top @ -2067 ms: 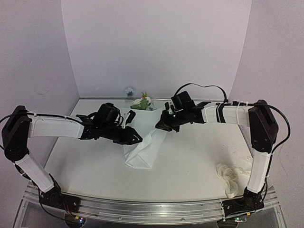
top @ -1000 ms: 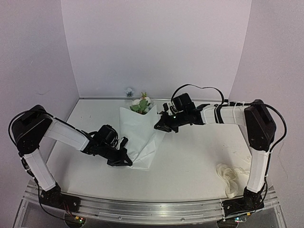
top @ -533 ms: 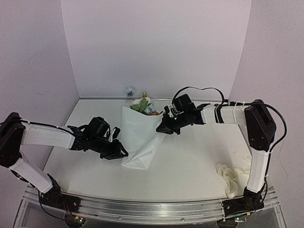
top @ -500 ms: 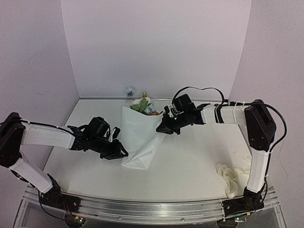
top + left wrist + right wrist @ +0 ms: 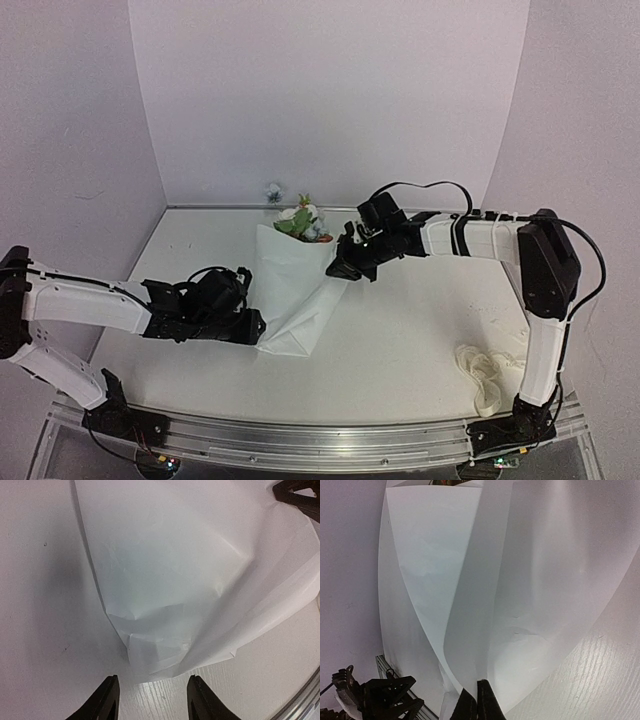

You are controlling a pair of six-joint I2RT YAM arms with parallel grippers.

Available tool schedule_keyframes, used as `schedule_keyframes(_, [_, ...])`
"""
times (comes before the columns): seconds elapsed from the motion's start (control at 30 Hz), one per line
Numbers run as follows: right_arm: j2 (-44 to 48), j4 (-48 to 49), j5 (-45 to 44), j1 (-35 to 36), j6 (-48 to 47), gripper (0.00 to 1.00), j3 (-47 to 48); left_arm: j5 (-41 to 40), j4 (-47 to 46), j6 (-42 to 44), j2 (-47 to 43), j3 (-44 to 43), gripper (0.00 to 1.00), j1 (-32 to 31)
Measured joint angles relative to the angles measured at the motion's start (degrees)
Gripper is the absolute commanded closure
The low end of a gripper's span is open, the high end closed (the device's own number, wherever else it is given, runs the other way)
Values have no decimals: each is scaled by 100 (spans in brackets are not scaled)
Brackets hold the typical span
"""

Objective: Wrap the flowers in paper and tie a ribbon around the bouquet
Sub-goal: Adjust the fold line on the folded wrapping paper.

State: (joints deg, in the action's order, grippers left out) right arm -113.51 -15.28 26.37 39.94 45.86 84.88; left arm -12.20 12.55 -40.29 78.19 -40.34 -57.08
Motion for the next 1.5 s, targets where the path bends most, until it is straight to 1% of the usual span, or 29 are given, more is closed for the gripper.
schedule_keyframes(0.07, [0,-55,-19,6,10,100,14,-324,2,5,122,0,46,-164])
schedule_keyframes(0.23, [0,-222,-57,36,28,90,22,-797,-8,-9,662,-2,47,-363])
schedule_keyframes(0.33, [7,-349,-107,66,-6,78,22,-940,-36,-20,820,-2,49,-367])
schedule_keyframes(0.37, [18,-430,-137,88,-42,73,22,-972,-62,-20,843,-2,49,-367])
schedule_keyframes(0.47, [128,-816,-279,183,-163,61,22,-1028,-179,-14,966,-39,51,-367])
schedule_keyframes(0.63, [632,-1355,-502,443,-289,58,16,-884,-446,70,1305,-90,52,-367])
schedule_keyframes(0.77, [1110,-1545,-573,764,-304,54,16,-724,-549,137,1345,-90,52,-367])
schedule_keyframes(0.8, [1169,-1571,-580,836,-306,54,16,-696,-564,141,1344,-90,52,-367])
schedule_keyframes(0.9, [1198,-1619,-603,1041,-324,57,16,-639,-570,142,1334,-90,52,-367])
schedule_keyframes(0.97, [1085,-1707,-572,1155,-330,58,90,-599,-568,142,1329,-87,52,-367])
schedule_keyframes(1.03, [820,-1719,-562,1222,-328,61,304,-582,-566,138,1321,-83,53,-367])
schedule_keyframes(1.17, [185,-1687,-501,1311,-260,68,702,-545,-586,96,1266,-40,58,-360])
schedule_keyframes(1.37, [-641,-1560,-458,1388,-94,73,888,-395,-659,-75,1177,162,70,-288])
schedule_keyframes(1.5, [-889,-1528,-459,1425,-30,73,899,-275,-664,-242,1177,274,81,-226])
